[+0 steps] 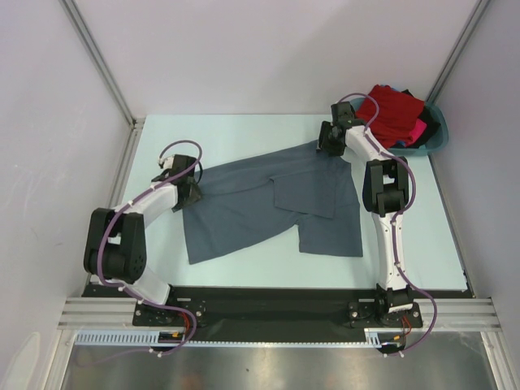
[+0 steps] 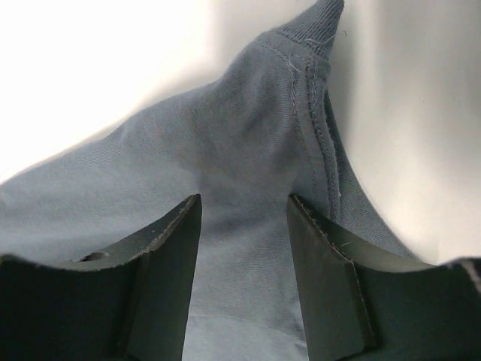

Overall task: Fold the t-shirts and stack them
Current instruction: Fold the tshirt

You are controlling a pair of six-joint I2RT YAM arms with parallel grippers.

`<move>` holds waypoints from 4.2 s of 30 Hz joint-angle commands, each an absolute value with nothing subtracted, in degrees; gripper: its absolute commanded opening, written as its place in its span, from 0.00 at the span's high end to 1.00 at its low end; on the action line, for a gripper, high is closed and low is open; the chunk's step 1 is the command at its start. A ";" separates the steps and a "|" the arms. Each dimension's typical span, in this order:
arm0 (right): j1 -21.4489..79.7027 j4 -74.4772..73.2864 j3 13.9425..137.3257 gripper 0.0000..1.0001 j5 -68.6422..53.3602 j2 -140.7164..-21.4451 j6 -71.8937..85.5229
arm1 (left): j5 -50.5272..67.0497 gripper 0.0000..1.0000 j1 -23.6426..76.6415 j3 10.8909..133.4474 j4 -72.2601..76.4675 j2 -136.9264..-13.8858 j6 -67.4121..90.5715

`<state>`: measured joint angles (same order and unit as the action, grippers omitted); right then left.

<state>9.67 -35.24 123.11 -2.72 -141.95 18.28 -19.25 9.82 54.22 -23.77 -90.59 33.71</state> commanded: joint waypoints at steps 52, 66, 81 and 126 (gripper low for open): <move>8.00 -34.10 119.27 0.47 -4.04 -140.98 18.28 | -36.30 0.25 2.55 58.54 -38.32 -85.69 40.08; 8.00 -34.37 119.62 0.47 -3.69 -141.50 17.93 | -16.45 0.00 2.55 60.63 -17.34 -83.58 27.79; 7.47 -34.80 119.97 0.47 -3.52 -141.86 17.49 | 9.05 0.00 -7.29 77.00 -20.74 -107.57 27.15; 7.38 -34.28 119.71 0.48 -4.83 -142.03 17.75 | -11.12 0.69 -8.44 80.16 -17.14 -97.03 19.78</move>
